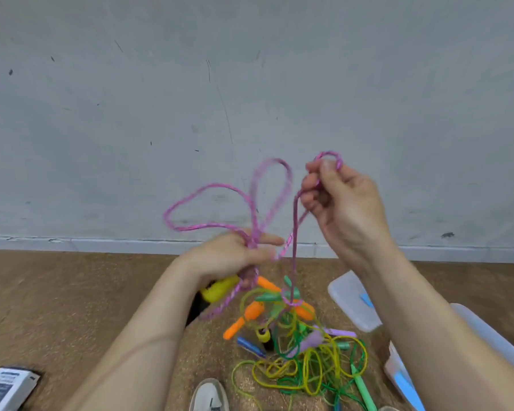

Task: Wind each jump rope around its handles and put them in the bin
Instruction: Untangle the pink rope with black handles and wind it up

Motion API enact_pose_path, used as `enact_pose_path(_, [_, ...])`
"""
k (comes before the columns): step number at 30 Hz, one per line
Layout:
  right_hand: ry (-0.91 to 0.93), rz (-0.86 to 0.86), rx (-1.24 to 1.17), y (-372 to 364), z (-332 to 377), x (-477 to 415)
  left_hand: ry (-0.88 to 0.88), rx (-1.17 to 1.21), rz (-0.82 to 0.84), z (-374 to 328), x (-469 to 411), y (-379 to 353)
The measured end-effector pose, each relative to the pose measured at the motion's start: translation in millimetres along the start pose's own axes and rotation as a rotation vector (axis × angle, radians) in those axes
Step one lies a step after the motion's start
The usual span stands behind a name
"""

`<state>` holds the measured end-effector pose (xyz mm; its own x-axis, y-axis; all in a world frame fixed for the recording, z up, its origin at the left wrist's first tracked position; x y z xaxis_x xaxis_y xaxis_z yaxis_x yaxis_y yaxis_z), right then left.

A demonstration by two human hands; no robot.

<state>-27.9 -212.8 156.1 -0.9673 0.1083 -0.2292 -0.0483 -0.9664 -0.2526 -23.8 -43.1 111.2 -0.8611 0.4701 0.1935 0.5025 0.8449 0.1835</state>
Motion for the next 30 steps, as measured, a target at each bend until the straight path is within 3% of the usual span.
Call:
enact_pose_path(3, [-0.009, 0.005, -0.24, -5, 24, -1, -0.014, -0.09, 0.197, 13, -7, -44])
enact_pose_path(8, [-0.062, 0.043, -0.283, 3, 25, -1, -0.23, -0.228, -0.135, 6, -19, -63])
enact_pose_path(12, [-0.251, 0.074, 0.125, 36, -2, 4, -0.343, 0.216, -0.373, -20, -18, -42])
enact_pose_path(14, [-0.332, 0.112, 0.477, 45, -27, 9, -0.426, 0.511, -0.385, -32, -17, -36])
enact_pose_path(16, [-0.318, 0.262, 0.763, 41, -46, 16, -0.464, 0.79, -0.335, -42, -16, -33])
enact_pose_path(19, [-0.316, 0.541, 0.788, 27, -69, 27, -0.467, 1.028, -0.299, -50, -14, -29])
enact_pose_path(22, [-0.392, 0.516, 0.699, 24, -87, 28, -0.483, 1.121, -0.263, -53, -9, -23])
enact_pose_path(25, [-0.282, 0.353, 0.712, 23, -84, 22, -0.514, 1.02, -0.309, -51, -1, -8])
enact_pose_path(28, [-0.012, 0.183, 1.015, 24, -70, 17, -0.486, 0.524, -0.532, -39, 4, 12])
enact_pose_path(30, [0.089, 0.162, 1.082, 21, -58, 17, -0.368, 0.252, -0.568, -27, 2, 17])
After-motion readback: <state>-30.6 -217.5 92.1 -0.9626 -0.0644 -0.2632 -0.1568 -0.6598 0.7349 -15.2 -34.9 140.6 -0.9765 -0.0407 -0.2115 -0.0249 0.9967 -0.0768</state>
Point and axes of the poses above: each hand's wrist, its own x-axis away from the middle knuckle, its own y-axis out of the back of the hand, z = x × y, the point moved 2 cm from there along -x, towards the middle knuckle, and after that the axes turned 15 degrees about x, right-handed, at the moved point
